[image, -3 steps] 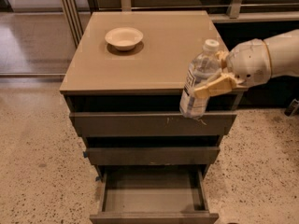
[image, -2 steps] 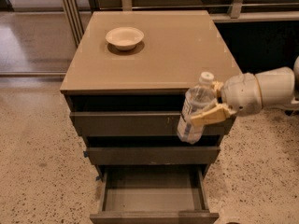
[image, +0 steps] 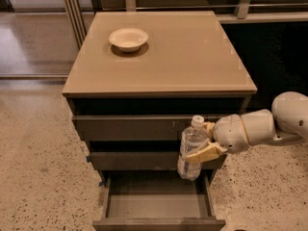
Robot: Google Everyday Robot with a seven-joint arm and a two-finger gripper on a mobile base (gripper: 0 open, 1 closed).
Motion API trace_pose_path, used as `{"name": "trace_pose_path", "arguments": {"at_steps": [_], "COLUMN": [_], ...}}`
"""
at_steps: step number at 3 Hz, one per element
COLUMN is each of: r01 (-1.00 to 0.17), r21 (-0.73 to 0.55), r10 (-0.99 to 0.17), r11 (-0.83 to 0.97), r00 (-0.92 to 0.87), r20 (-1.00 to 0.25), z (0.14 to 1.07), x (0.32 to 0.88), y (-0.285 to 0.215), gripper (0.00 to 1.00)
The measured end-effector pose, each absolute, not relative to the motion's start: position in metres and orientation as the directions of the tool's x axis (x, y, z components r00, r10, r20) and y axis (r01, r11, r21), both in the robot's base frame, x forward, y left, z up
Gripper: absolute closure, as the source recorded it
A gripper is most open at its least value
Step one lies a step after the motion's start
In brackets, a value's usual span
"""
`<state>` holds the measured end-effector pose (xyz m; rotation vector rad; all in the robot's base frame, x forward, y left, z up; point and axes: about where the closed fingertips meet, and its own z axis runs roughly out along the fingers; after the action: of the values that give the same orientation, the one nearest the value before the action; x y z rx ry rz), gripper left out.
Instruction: Place blue plastic bottle into bottom drawer
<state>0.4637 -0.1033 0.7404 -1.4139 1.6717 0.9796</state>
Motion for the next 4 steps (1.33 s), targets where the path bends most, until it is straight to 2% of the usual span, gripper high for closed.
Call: {"name": "trace_pose_path", "arguments": {"at_steps": [2, 3, 4], "r01": [-0.986, -0.979, -0.980], "r21": [-0.033, -0.087, -0.058], "r10": [-0.506, -0.504, -0.485], "r11": [0.161, 0.185, 0.191], "r00": [-0.053, -0.019, -0.043], "r20": [-0.861, -0.863, -0.873], "z": [0.660, 0.601, 0.541], "x": [0.498, 0.523, 0.535], "y": [-0.122, -0.131, -0.135], "gripper": [1.00, 1.00, 1.00]}}
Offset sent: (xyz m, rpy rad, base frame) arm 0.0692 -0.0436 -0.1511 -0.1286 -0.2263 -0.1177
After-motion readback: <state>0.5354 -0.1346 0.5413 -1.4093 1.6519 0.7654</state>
